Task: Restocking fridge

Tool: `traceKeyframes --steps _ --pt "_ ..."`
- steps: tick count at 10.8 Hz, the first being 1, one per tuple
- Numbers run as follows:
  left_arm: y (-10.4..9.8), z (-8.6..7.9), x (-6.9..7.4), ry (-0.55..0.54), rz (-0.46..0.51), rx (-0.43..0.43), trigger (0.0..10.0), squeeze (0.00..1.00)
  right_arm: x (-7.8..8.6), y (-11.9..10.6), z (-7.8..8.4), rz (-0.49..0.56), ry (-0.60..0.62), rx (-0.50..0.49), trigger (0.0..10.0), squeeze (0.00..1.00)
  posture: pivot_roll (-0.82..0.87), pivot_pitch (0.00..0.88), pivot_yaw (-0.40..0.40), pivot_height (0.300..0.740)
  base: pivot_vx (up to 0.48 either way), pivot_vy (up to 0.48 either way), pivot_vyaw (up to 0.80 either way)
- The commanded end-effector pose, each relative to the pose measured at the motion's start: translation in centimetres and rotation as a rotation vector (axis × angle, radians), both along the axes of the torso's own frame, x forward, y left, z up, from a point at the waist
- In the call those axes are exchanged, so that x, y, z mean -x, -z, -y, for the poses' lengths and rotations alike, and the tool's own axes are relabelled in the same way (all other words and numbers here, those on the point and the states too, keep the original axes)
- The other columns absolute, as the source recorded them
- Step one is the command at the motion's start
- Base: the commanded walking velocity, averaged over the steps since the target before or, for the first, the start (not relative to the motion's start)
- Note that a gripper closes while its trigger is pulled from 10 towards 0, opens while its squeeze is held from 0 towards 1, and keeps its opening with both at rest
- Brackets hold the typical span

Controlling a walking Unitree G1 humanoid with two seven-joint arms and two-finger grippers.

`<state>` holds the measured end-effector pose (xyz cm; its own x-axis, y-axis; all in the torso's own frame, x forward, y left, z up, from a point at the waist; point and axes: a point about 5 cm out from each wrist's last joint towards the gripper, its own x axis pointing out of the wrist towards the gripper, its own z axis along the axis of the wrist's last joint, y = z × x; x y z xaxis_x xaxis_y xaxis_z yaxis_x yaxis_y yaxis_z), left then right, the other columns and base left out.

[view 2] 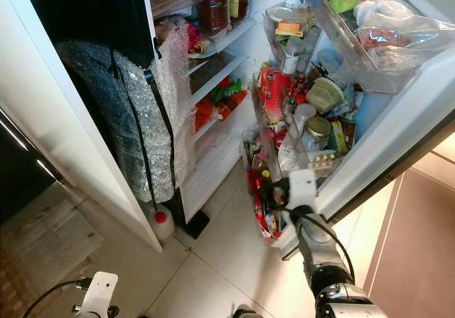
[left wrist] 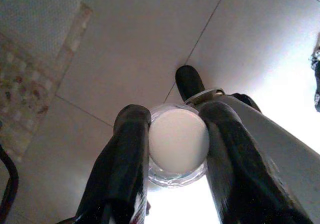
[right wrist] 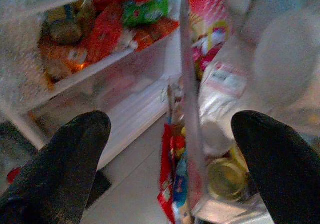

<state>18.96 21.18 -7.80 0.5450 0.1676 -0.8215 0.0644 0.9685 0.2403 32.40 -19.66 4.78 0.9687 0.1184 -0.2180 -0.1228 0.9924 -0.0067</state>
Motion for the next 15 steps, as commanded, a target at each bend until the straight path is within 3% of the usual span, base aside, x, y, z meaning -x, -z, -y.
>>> traceKeyframes --steps 1,5,8,10,11,13,15 --pt "0.4 0.2 0.7 -0.005 -0.028 0.008 10.0 0.00 -0.4 -1.0 0.9 0.049 0.047 -0.006 10.0 0.00 -0.14 0.184 -0.063 0.740 0.000 0.000 0.00" --pt "0.4 0.1 0.7 -0.003 -0.027 0.006 10.0 0.00 -0.3 -0.9 1.3 0.055 0.079 0.008 10.0 0.00 -0.14 0.181 -0.063 0.740 0.000 0.000 0.00" --pt "0.4 0.1 0.7 -0.001 -0.027 0.003 10.0 0.00 0.2 -0.7 3.5 0.035 0.174 0.046 10.0 0.00 -0.14 0.179 -0.063 0.740 0.000 0.000 0.00" --pt "0.4 0.1 0.7 -0.001 -0.027 0.003 10.0 0.00 0.3 -0.7 3.8 0.031 0.187 0.054 10.0 0.00 -0.14 0.180 -0.062 0.740 0.000 0.000 0.00" --pt "0.4 0.1 0.7 0.005 -0.028 0.003 10.0 0.00 1.5 -0.5 6.9 0.009 0.289 0.101 10.0 0.00 -0.14 0.174 -0.062 0.740 0.000 0.000 0.00" --pt "0.4 0.1 0.7 0.009 -0.028 0.004 10.0 0.00 2.7 -0.3 9.6 -0.016 0.410 0.144 10.0 0.00 -0.15 0.172 -0.061 0.740 0.000 0.000 0.00" --pt "0.4 0.1 0.7 0.011 -0.027 0.002 10.0 0.00 4.8 -0.3 13.4 -0.048 0.606 0.193 10.0 0.00 -0.15 0.171 -0.060 0.740 0.000 0.000 0.00"
